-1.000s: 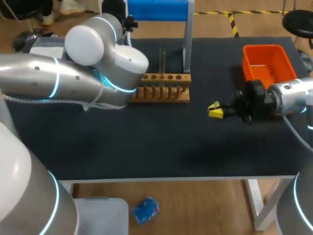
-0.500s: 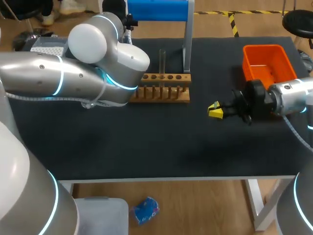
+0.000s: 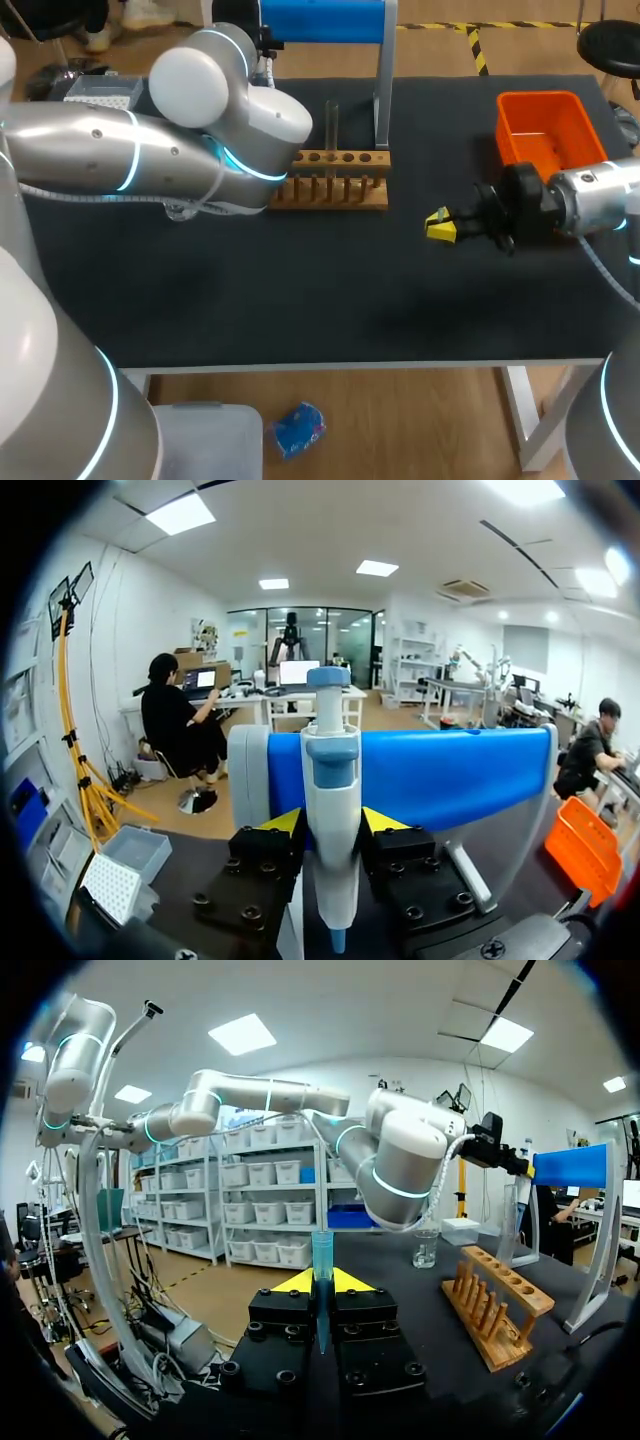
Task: Invert the test tube, pick up the pipette, mount the tip to pipette, aspirate from beaker and dispense into the tube, eject the tip, return the pipette, and cap with the stopper.
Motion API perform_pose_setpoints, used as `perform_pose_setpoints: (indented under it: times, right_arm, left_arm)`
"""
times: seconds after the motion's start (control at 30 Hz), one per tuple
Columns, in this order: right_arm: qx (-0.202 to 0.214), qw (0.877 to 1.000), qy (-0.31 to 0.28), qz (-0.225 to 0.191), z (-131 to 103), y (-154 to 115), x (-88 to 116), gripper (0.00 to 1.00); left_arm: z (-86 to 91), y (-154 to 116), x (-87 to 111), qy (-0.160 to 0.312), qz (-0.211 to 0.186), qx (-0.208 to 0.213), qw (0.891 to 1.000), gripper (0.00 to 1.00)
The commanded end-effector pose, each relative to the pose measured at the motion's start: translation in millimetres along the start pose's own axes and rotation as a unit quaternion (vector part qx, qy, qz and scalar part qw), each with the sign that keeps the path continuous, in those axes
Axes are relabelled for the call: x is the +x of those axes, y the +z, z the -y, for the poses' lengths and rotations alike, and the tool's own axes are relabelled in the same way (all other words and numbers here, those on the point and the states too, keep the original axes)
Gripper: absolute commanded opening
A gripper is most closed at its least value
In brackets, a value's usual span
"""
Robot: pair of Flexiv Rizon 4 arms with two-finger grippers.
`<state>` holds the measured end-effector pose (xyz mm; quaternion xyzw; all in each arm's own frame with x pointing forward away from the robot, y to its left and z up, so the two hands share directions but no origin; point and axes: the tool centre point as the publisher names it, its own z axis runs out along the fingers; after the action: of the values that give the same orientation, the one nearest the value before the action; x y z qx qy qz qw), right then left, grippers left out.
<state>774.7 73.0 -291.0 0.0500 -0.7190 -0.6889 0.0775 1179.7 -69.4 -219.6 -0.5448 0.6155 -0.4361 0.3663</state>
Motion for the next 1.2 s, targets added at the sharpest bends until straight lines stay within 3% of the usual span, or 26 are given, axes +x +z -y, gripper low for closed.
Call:
perform_pose_setpoints:
  times: [0.03, 0.5, 0.63, 0.67, 0.73, 0.93, 1.2]
  right_arm:
    - [0.001, 1.000, 0.000, 0.000, -0.6, -0.9, 0.6, 0.00]
    - [0.001, 1.000, 0.000, 0.000, -0.6, -0.9, 0.6, 0.00]
    - [0.001, 1.000, 0.000, 0.000, -0.6, -0.9, 0.6, 0.00]
    - [0.001, 1.000, 0.000, 0.000, -0.6, -0.9, 0.6, 0.00]
    - [0.001, 1.000, 0.000, 0.000, -0.6, -0.9, 0.6, 0.00]
    - [0.001, 1.000, 0.000, 0.000, -0.6, -0.9, 0.6, 0.00]
    - [0.001, 1.000, 0.000, 0.000, -0.6, -0.9, 0.6, 0.00]
  left_arm:
    - [-5.2, 4.6, 3.4, -0.003, 0.005, 0.004, 1.000, 0.34]
    - [-6.5, 7.2, 3.1, -0.010, 0.010, 0.004, 1.000, 0.37]
    - [-5.9, 7.5, 3.1, -0.009, 0.010, 0.005, 1.000, 0.29]
    - [-5.8, 7.6, 3.1, -0.009, 0.009, 0.005, 1.000, 0.14]
    - [-5.8, 7.5, 3.1, -0.009, 0.009, 0.005, 1.000, 0.00]
    - [-1.6, 1.4, 1.9, -0.006, 0.011, 0.007, 1.000, 0.00]
    - [16.6, -6.0, -1.9, 0.006, 0.023, 0.020, 1.000, 0.00]
